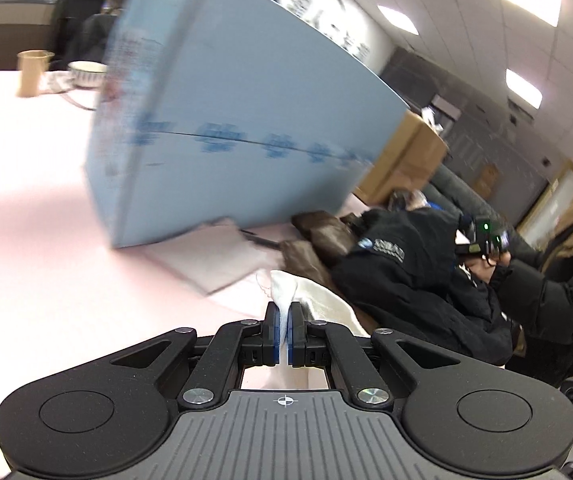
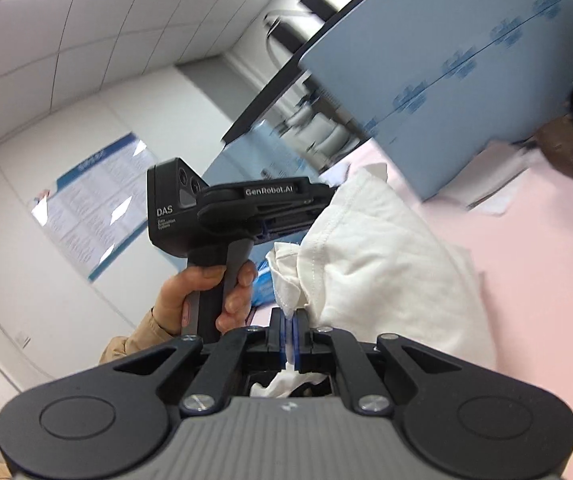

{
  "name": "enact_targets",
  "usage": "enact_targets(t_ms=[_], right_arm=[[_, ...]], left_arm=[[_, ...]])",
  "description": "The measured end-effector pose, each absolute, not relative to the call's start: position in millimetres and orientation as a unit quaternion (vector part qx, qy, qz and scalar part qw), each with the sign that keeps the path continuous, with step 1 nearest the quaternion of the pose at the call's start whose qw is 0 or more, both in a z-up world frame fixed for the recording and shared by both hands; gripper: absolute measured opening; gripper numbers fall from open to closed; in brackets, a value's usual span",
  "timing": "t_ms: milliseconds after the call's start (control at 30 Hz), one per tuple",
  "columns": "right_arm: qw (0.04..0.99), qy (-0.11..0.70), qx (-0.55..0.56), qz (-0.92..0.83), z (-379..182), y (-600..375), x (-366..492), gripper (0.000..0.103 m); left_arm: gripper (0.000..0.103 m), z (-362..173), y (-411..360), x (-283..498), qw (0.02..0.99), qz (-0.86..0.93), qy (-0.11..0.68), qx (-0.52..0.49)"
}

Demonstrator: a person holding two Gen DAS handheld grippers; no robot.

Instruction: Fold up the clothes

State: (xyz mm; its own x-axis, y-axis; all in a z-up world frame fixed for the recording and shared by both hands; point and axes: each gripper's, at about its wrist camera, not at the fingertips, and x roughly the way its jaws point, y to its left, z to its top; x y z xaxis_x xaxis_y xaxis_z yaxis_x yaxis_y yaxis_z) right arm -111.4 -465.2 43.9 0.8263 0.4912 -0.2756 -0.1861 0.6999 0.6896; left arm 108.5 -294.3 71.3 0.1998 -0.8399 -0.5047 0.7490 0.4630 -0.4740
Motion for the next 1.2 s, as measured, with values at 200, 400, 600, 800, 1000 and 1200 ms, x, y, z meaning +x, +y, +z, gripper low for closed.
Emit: enact_targets(t_ms=[200,400,600,800,1000,1200], right_arm=[[0.878,0.266,0.323,0.231,36,-414,-85,0.004],[0.862,0.304,0.318,0.253,20,-377,-72,0.004],[0.847,0.331,0.320,0.267,4,-352,-64,0.004],[0.841,0.349,0.310,0.274,-2,-333,-56,0.004],[0.841,0.366,0.294,0.270,-10,-315,-46,0.004],[0.840,0.370,0.288,0.273,-11,-307,-41,0.004]], left_arm=[[0.002,66,-243,117,0.786,-0.486,0.373,-0.081],[0.002,49,-203,124,0.795,-0.457,0.388,-0.091],[0.002,31,-173,129,0.797,-0.438,0.401,-0.111],[0.003,22,-145,131,0.801,-0.424,0.400,-0.135],[0.003,3,-129,136,0.799,-0.402,0.420,-0.154],[0.003,0,-120,138,0.798,-0.402,0.419,-0.163]])
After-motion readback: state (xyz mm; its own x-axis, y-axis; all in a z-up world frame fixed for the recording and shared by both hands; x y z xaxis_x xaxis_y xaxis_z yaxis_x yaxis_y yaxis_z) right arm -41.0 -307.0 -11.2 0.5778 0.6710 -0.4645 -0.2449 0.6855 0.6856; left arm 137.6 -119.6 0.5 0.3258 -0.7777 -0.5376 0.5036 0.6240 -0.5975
